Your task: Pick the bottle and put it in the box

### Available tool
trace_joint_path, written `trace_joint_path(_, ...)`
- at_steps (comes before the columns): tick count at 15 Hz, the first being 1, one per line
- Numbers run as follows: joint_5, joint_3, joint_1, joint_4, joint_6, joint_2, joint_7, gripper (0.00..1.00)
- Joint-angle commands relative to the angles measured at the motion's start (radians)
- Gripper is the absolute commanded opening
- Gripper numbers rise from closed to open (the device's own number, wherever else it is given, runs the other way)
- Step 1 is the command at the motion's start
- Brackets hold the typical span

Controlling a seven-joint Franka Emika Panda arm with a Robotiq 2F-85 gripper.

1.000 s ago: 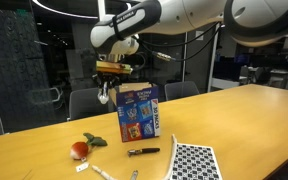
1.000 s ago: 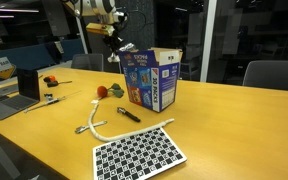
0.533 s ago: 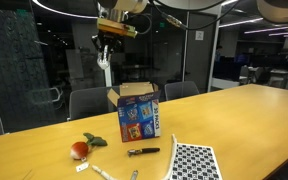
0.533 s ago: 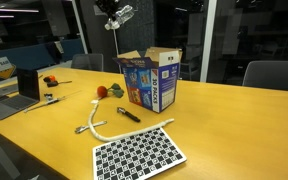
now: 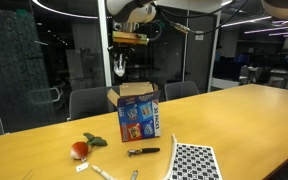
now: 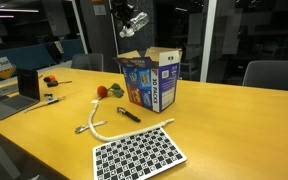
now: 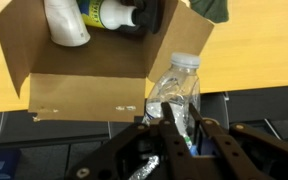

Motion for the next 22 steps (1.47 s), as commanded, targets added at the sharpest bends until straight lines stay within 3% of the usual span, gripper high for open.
trace_joint_path(1,-0.015,-0.02,-0.017,-0.106,0.042,-0.012,0.002,0.14)
trace_joint_path(4,-0.011,-0.034,-0.035,-0.169,0.054,-0.005,0.002,0.14)
trace_joint_path(7,-0.021,-0.002,-0.077,-0.211,0.052,-0.001,0.011,0.14)
trace_joint_path(8,-0.014,0.001,-0.084,-0.221,0.043,-0.002,0.012,0.18)
trace_joint_path(9,-0.014,0.002,-0.088,-0.231,0.039,-0.002,0.012,0.44)
trace_joint_path(11,-0.017,0.004,-0.094,-0.249,0.038,-0.006,0.009,0.47)
trace_joint_path(17,-0.015,0.007,-0.099,-0.276,0.031,-0.015,0.01,0.93)
trace_joint_path(19,-0.018,0.006,-0.1,-0.278,0.026,-0.021,0.009,1.0)
trace_joint_path(22,-0.004,0.012,-0.104,-0.29,0.027,-0.025,0.007,1.0)
